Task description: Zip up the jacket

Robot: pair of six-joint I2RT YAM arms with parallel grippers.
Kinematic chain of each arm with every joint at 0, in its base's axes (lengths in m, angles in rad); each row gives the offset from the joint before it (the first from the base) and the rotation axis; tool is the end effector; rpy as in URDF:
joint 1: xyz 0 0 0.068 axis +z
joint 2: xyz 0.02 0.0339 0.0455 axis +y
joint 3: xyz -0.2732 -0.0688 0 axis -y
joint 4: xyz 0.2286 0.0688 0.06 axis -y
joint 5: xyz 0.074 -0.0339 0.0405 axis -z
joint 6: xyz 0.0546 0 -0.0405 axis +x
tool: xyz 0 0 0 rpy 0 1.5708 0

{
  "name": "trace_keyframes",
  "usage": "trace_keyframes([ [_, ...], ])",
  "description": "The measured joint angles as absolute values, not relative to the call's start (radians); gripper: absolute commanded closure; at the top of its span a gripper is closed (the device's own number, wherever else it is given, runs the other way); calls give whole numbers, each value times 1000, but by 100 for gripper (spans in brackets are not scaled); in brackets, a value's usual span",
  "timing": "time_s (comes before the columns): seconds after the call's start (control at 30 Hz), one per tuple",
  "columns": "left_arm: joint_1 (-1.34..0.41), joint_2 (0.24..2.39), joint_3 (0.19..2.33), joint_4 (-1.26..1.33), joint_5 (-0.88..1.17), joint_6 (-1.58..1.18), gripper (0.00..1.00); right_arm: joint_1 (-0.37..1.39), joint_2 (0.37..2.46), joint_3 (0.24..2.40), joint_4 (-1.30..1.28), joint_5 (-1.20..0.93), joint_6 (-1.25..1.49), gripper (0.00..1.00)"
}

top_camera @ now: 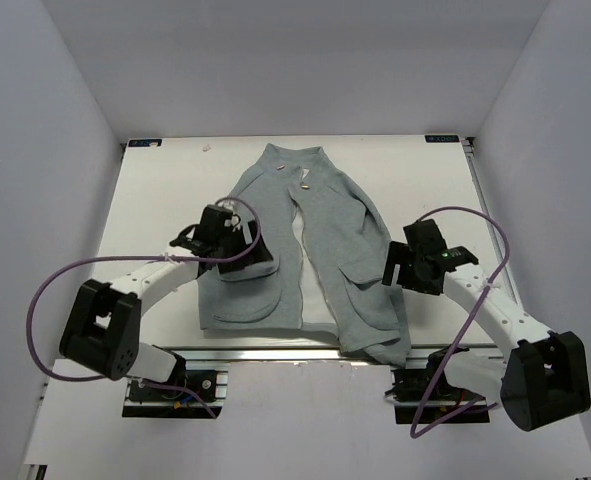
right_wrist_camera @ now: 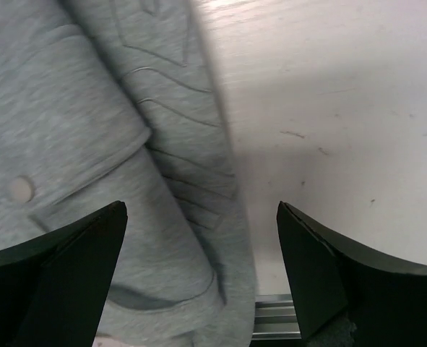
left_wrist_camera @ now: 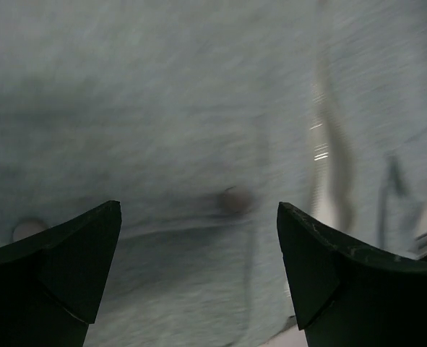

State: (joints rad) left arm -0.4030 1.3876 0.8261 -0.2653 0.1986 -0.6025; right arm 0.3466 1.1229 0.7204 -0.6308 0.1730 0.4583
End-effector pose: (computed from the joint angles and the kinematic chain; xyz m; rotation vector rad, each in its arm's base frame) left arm 0.2552 -0.1205 0.2174 -0.1520 2.4924 -0.6869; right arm 0.1922 0.0594 0.2156 0.2056 2.5731 0.0725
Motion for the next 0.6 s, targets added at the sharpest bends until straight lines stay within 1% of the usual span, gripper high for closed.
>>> trace_keyframes([
  [0.1,-402,1431,750,-294,206,-611,2,328,1145,716,-632,196,476,14],
  [0.17,-402,1450,751,-294,202,-608,2,322,1175,716,-622,199,480,17],
  [0.3,-402,1504,797,-289,190,-591,2,320,1257,707,-588,192,484,19],
  [0.33,-402,1527,813,-285,190,-588,2,319,1277,702,-579,184,484,20],
  [0.4,-401,1567,844,-285,191,-586,2,316,1311,691,-562,171,485,28],
  [0.43,-402,1583,859,-285,191,-585,2,315,1328,688,-555,163,486,36],
  [0.47,-402,1594,869,-285,191,-584,2,313,1343,688,-550,155,484,54],
  [0.53,-402,1618,893,-283,192,-584,2,308,1367,688,-537,148,480,70],
  [0.57,-402,1625,899,-282,192,-583,2,306,1377,691,-533,146,485,88],
  [0.6,-402,1643,916,-281,191,-583,2,303,1381,695,-529,146,482,98],
])
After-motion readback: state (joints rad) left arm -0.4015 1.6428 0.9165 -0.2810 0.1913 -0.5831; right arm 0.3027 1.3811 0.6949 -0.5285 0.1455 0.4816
